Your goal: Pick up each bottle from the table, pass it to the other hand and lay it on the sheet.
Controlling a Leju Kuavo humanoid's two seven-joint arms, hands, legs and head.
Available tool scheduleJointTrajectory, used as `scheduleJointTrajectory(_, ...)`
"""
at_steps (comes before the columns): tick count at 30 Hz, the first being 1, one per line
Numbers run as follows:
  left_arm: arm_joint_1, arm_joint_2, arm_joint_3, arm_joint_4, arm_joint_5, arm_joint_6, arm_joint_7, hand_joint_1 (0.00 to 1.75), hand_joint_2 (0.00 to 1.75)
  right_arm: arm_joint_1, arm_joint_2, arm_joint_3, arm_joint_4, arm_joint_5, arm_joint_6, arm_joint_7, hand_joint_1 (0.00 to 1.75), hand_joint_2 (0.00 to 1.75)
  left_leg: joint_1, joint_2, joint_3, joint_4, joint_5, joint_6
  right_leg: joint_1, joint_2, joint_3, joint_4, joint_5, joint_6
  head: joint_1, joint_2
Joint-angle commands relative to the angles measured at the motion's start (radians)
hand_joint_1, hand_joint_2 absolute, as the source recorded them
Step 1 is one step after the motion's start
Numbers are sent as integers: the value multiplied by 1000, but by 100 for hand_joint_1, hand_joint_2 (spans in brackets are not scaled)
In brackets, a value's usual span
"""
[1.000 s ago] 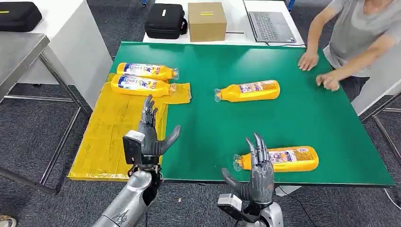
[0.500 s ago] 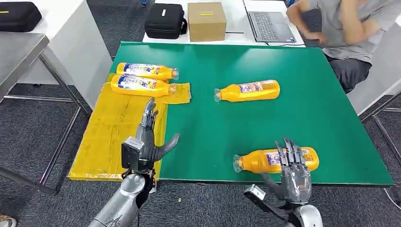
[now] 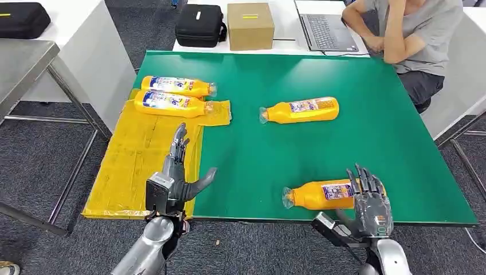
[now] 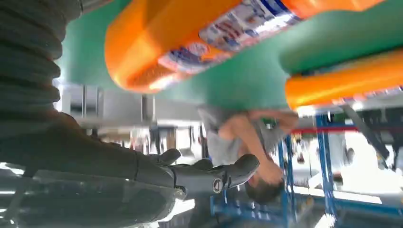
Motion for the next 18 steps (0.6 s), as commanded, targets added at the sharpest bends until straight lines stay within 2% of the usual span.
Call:
scheduleJointTrajectory(1, -46, 7, -8, 32, -16, -13, 22, 0, 175, -161, 6, 13, 241, -7, 25, -60, 0, 175, 1, 4, 6, -1, -2, -2, 1, 3, 5, -1, -1, -2, 0, 0)
scheduleJointTrajectory(7, -69, -4, -8, 58, -13, -26, 38, 0, 175, -225, 14, 50, 365, -56, 39, -110, 0, 175, 1, 2, 3, -1, -1, -1, 1, 2, 2, -1, 0, -1, 0, 0)
scheduleJointTrajectory(9, -76, -13, 4, 75, 7, -26, 60, 0, 175, -255, 16, 63, 423, -72, 37, -123, 0, 175, 1, 4, 6, -1, -2, -2, 1, 3, 5, -1, -1, -2, 0, 0)
scheduleJointTrajectory(14, -89, -21, 6, 104, 15, -21, 85, 0, 175, -290, 17, 84, 498, -56, 35, -99, 0, 175, 1, 3, 4, -1, -1, -1, 1, 2, 4, -1, 0, -1, 0, 0)
scheduleJointTrajectory(18, -90, -21, -7, 106, 18, -33, 104, 0, 175, -276, 11, 99, 482, -38, 62, -78, 0, 175, 1, 2, 5, -1, -1, -2, 1, 1, 5, -1, -1, -1, 0, 0)
